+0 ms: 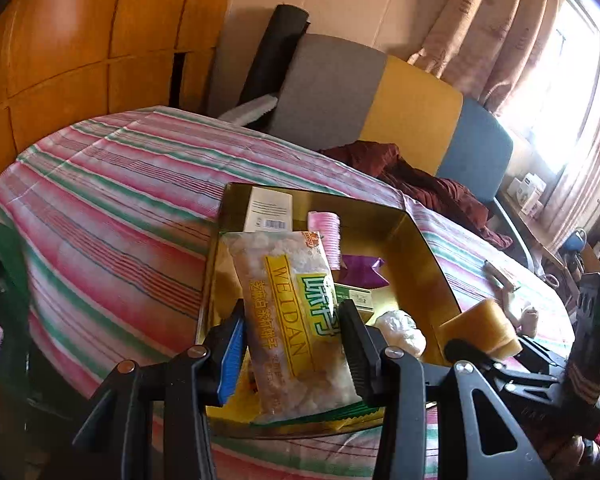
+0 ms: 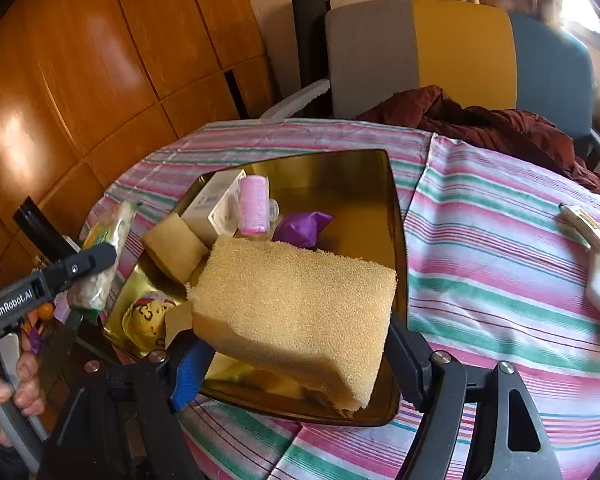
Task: Organize objects
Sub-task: 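Carry snack bag and sponge into the gold tray and open both tools, then move both tools back toward the white block and knitted bundle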
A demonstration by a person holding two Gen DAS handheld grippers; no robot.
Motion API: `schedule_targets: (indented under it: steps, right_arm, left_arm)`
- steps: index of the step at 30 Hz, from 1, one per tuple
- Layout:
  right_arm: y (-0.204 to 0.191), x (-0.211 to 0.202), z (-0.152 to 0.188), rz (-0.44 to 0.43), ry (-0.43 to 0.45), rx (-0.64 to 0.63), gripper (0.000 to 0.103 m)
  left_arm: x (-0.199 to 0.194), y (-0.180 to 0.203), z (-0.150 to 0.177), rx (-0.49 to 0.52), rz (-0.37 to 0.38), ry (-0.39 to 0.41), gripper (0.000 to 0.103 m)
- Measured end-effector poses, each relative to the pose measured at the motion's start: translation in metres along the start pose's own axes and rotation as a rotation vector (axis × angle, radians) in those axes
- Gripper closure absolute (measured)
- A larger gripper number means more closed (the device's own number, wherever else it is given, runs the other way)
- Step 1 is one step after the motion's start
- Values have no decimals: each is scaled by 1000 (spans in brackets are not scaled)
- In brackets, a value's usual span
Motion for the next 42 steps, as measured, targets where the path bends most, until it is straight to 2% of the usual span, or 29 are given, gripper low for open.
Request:
schedule_targets:
  steps: [6,9,12,18,27,42]
  right_arm:
    - [-2,6,1,1,-21,-2,25]
    - [-6,11,2,-39,-26,0,21]
    - [-8,14,4,-63,-27,10,10]
    - [-7,13,6,-86,-41,27,10]
    - [-9,-1,9,-52,-1,22,10]
    - [6,-36,7,38,117,38,10]
  left_arm:
    - [17,8,-12,-10,27,-15,58]
    - [26,7,-17,-37,34,-27,51]
    - [30,6,-16,-52,-15,-34,51]
    - [19,7,-3,-21,-52,-27,51]
    - [3,30,1,82,-127,13,51]
    - [-25,64,4,186,-118,59,51]
Point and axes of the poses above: each gripper's, at about its wrist camera, not at the fingertips, and x roughly the way its jaws point, y to its right, z to its underside, the point moved 1 cm from there along x, roughly the way its jaws point, and after that the axes turned 4 degrees about x, right-handed, at the moved point
